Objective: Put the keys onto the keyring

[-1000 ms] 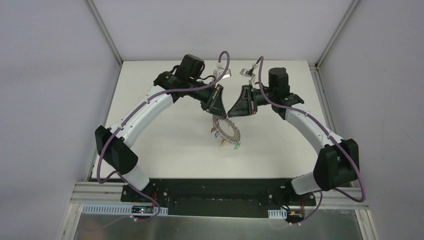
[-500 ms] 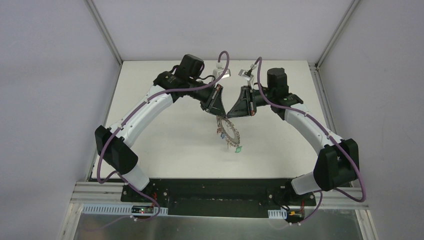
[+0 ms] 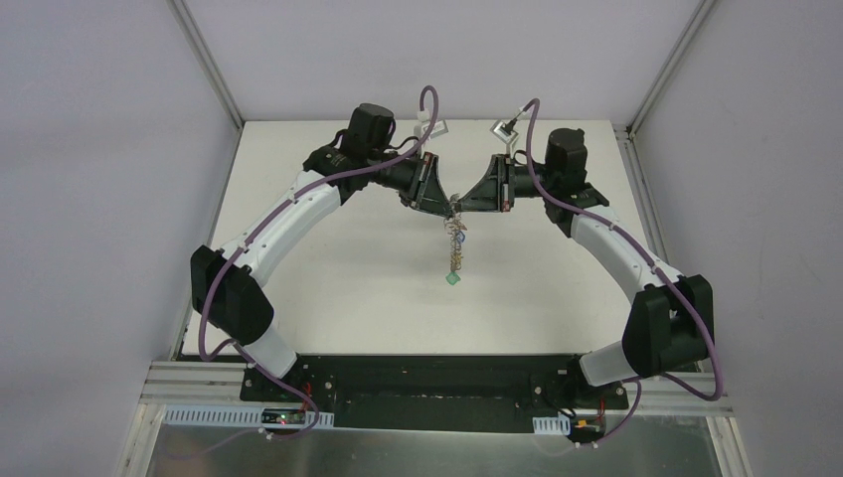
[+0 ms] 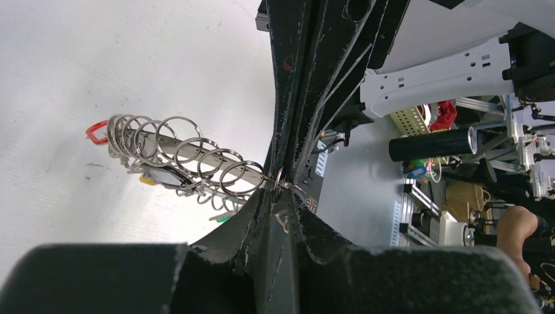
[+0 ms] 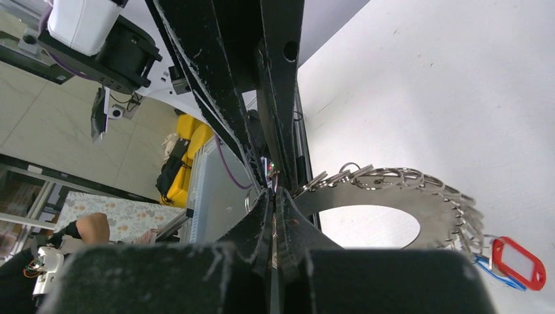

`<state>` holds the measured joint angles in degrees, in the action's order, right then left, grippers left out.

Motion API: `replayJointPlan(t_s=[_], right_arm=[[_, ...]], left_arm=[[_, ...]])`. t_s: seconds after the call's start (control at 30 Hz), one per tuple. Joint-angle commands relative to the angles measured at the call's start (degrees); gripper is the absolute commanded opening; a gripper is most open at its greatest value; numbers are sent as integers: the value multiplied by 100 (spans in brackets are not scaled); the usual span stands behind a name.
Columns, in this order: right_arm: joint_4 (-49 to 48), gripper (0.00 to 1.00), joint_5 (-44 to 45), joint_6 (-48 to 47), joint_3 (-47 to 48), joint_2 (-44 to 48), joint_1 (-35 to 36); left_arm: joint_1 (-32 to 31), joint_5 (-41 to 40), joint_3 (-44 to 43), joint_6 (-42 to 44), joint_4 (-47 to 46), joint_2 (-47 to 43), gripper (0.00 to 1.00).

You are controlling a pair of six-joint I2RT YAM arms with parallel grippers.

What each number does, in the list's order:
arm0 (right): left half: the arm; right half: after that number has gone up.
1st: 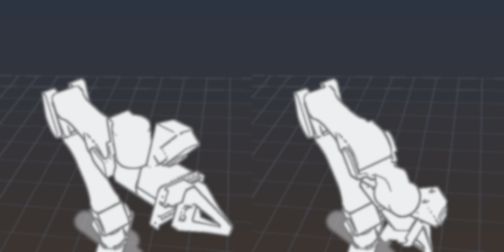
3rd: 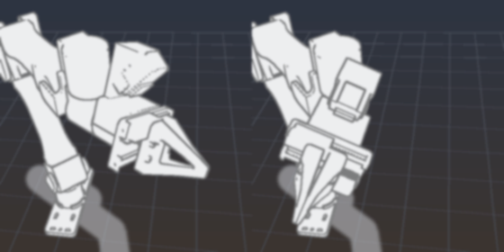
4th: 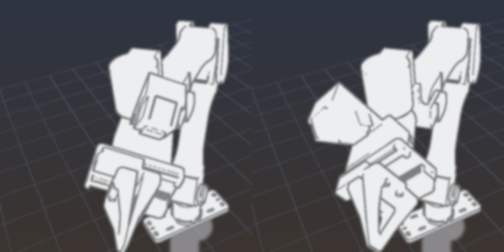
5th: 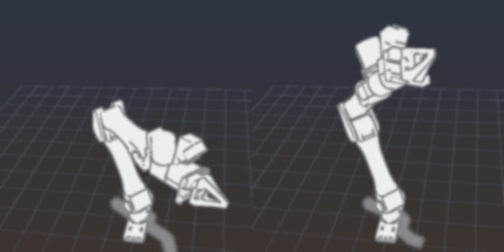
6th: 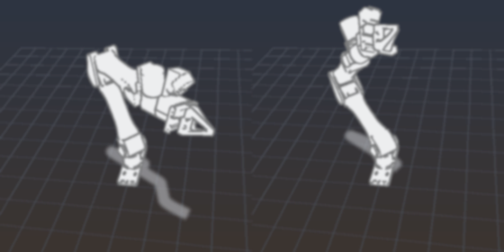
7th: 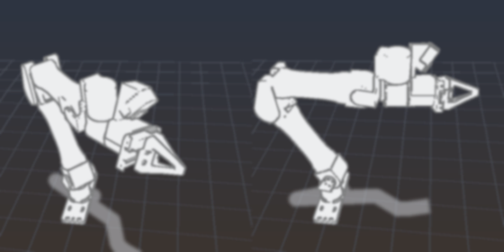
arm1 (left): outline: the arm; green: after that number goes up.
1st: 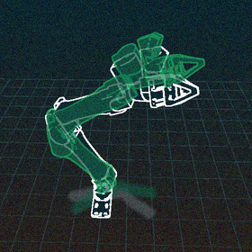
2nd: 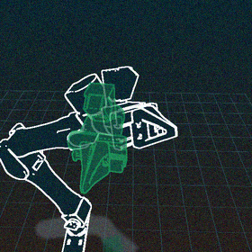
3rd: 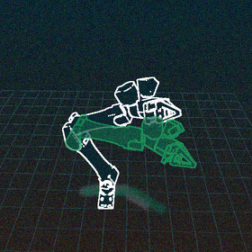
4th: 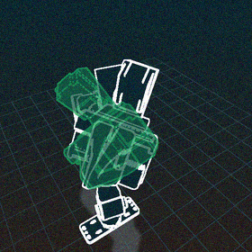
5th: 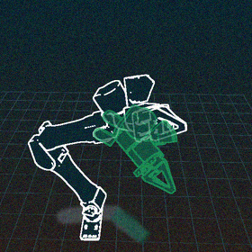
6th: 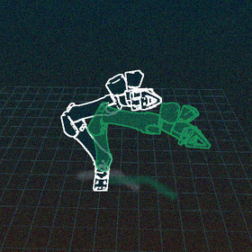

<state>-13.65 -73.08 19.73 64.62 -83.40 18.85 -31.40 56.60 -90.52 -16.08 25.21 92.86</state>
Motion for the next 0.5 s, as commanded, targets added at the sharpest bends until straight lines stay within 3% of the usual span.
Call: replayJointPlan(t_s=[0.0, 0.47], right_arm=[[-973, 0, -8, 602, -68, 30, -42], [-1132, 0, -212, 537, -266, 50, 39]], left_arm=[[36, 193, 87, -303, -439, -198, 15], [79, 236, 6, -416, -588, -99, 11]])
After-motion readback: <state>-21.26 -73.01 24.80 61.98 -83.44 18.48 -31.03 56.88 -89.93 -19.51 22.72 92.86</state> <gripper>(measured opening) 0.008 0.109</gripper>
